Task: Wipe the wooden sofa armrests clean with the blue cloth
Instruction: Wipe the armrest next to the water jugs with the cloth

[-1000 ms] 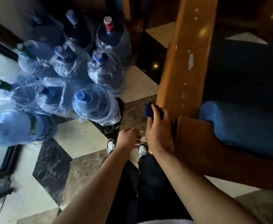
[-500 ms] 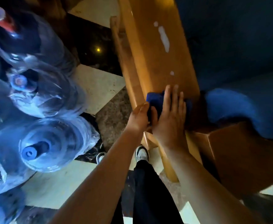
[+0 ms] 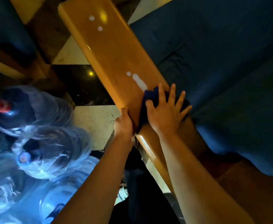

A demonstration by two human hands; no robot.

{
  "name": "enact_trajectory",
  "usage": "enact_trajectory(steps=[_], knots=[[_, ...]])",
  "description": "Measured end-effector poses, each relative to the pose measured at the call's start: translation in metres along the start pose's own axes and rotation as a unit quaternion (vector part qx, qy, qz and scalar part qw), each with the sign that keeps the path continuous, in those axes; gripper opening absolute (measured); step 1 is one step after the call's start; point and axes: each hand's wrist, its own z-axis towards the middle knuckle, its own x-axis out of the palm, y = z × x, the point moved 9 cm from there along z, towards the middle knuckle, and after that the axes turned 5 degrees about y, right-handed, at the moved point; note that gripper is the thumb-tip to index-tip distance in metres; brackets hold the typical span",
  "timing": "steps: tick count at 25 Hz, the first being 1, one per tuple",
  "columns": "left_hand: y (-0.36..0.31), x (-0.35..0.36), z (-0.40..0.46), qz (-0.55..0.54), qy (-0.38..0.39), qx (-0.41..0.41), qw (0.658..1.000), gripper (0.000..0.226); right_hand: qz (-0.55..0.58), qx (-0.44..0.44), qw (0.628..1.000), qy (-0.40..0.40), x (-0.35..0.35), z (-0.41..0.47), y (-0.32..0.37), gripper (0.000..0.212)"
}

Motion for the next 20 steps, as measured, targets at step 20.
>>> enact_trajectory(steps=[20], knots=[[-0.078,-0.039,0.067,-0.128,0.069,-0.068,0.987,0.071,-0.071,-0.238,0.963,-0.101,0.016,0.075,0.187,0.065]])
